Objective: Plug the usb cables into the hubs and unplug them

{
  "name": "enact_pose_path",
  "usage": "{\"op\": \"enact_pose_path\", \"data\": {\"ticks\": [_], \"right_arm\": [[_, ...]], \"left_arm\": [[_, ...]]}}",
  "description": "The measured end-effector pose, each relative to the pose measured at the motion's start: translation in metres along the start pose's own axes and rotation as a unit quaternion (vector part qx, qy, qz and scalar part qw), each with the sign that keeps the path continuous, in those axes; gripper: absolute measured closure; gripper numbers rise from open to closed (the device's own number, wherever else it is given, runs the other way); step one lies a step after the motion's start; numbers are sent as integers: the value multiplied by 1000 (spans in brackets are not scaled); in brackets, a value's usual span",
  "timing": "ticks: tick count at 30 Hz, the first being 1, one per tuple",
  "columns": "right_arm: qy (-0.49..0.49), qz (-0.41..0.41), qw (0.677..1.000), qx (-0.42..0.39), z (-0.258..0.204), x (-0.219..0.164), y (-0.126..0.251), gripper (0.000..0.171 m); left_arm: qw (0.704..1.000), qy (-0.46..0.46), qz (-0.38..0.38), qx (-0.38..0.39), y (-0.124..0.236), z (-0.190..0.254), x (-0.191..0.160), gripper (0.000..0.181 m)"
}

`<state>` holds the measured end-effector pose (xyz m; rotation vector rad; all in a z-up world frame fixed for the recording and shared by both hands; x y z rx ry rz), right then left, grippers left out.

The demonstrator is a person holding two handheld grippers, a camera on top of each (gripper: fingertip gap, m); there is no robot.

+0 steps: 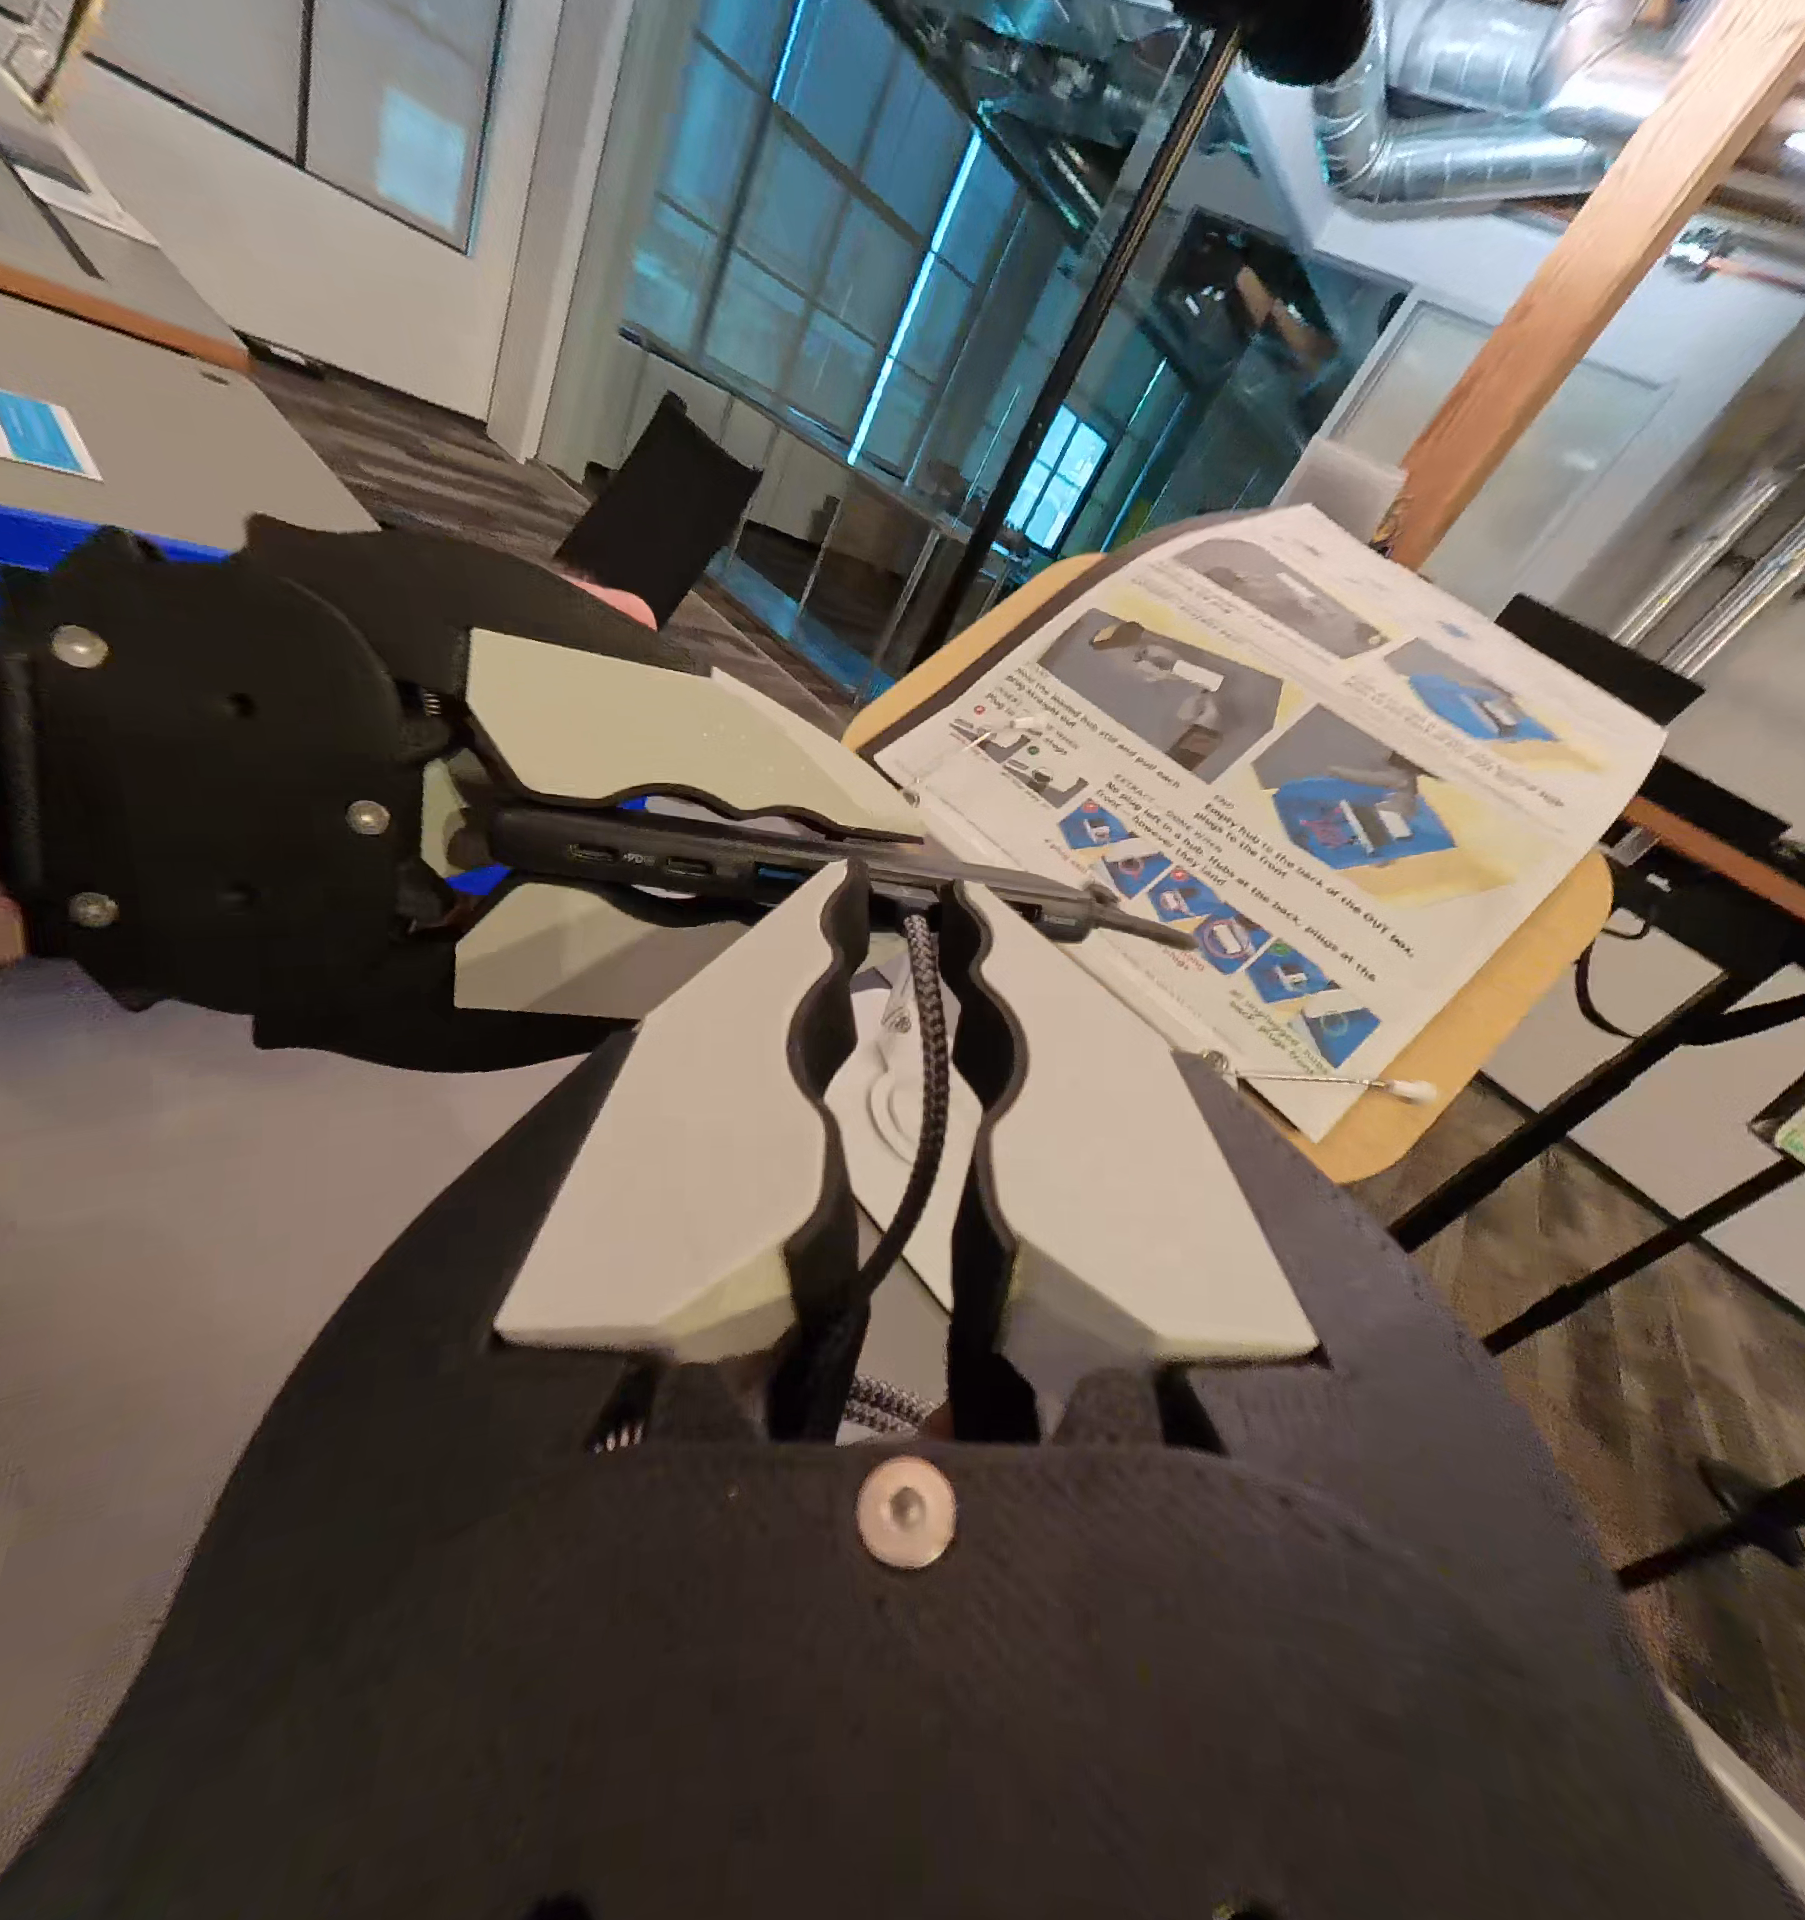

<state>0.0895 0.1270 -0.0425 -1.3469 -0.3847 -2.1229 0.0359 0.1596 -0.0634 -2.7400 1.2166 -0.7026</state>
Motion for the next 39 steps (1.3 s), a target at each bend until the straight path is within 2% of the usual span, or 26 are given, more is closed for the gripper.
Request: {"op": "enact_pose_path", "data": {"ticks": [6,8,13,15,17,20,28,35,39], "right_arm": [[-132,36,986,92,3,-1,1,160],[-116,30,989,88,4,-5,0,160],[8,-5,1000,1,1,-3,-1,160],[26,-2,1000,-11,-1,1,0,160],[-4,9,1000,8,-1,3,1,160],[-110,27,992,61,3,-1,0,160],[-128,26,988,87,4,-2,1,160],[-131,28,986,98,5,-1,1,160],[-98,3,991,90,5,-5,0,157]], "left_arm": [[1000,12,19,-6,2,-1,-4,162],[1000,7,15,-11,1,2,-4,162],[1000,4,-1,1,0,2,3,162],[1000,15,-5,4,-1,0,-2,162],[1000,18,-6,4,0,-2,-6,162],[1000,19,3,-1,0,0,-6,162],[998,-5,55,-4,4,-1,13,160],[999,-14,32,-12,4,-2,14,162],[999,-36,17,-2,3,2,13,162]]}}
Point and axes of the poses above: each gripper's, where its closed fingertips meet, y back along the fingers, x out of its top, z = x × y across the jaws, the point moved 4 cm from there along y, back along the fingers, and after that the axes turned 4 degrees about z, right-handed, at the moved point
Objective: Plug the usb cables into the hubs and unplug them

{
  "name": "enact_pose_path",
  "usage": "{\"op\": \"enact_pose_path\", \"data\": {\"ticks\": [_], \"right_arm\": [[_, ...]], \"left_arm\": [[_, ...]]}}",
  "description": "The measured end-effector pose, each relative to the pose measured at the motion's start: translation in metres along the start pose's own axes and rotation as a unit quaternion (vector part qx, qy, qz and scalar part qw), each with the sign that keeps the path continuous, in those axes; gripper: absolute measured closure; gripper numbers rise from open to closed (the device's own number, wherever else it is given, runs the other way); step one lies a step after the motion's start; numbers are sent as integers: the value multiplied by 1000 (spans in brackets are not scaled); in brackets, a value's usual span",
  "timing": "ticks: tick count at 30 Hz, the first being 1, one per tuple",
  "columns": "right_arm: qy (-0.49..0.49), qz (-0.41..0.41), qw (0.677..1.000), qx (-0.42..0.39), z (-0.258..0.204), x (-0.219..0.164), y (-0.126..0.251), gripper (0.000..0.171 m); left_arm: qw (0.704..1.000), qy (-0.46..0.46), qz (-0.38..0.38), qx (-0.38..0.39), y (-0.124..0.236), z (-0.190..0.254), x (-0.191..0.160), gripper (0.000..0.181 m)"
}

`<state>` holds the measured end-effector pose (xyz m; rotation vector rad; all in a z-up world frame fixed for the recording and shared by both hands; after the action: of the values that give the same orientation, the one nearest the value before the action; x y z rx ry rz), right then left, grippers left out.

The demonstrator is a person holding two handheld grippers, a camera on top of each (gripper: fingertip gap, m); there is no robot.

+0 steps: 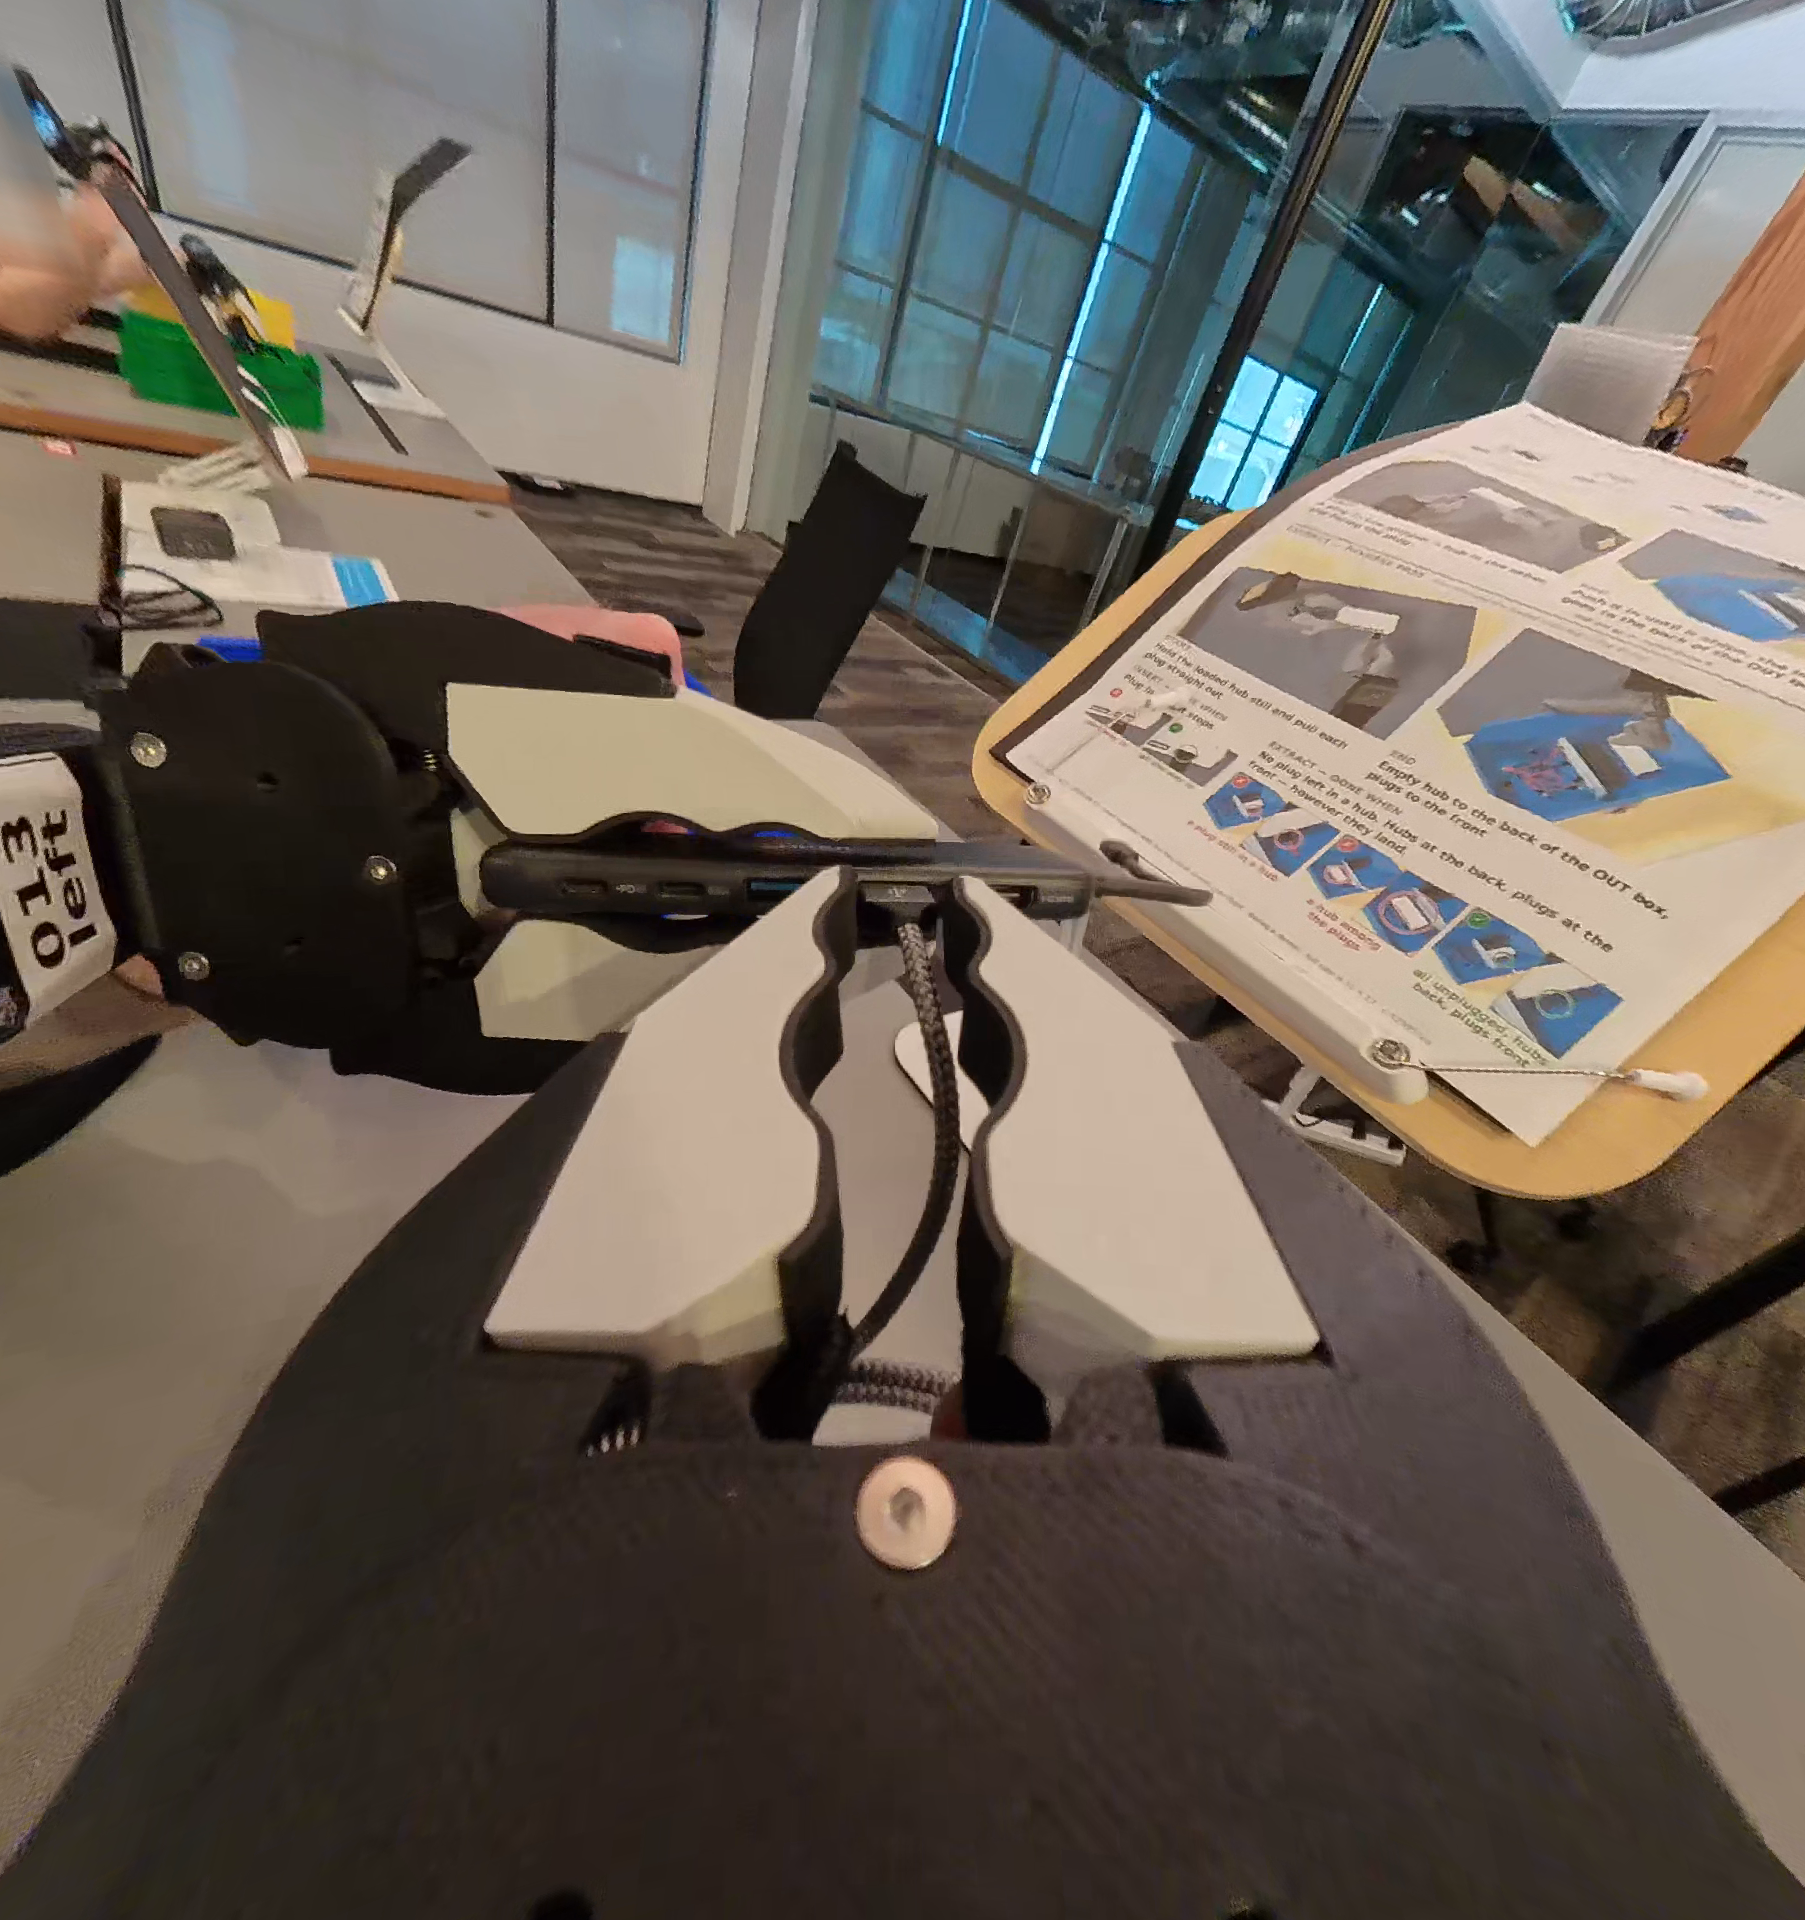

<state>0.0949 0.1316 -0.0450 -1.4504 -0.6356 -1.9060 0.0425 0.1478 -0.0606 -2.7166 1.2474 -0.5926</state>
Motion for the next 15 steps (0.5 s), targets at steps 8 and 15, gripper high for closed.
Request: {"op": "enact_pose_path", "data": {"ticks": [8,15], "right_arm": [[-7,8,1000,28,0,-1,1,160],[-6,12,999,32,2,1,4,161]], "left_arm": [[1000,-12,-2,11,0,-5,4,162],[1000,-27,3,1,0,2,7,162]]}}
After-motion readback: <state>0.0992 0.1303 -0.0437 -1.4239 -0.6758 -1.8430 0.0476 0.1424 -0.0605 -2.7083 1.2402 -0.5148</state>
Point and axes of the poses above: each gripper's, where its closed fingertips meet, y back along the fingers, x out of its top, z = x × y across the jaws, the point moved 4 cm from there along y, back along the fingers, and after that the axes turned 4 degrees about z, right-handed, at the moved point
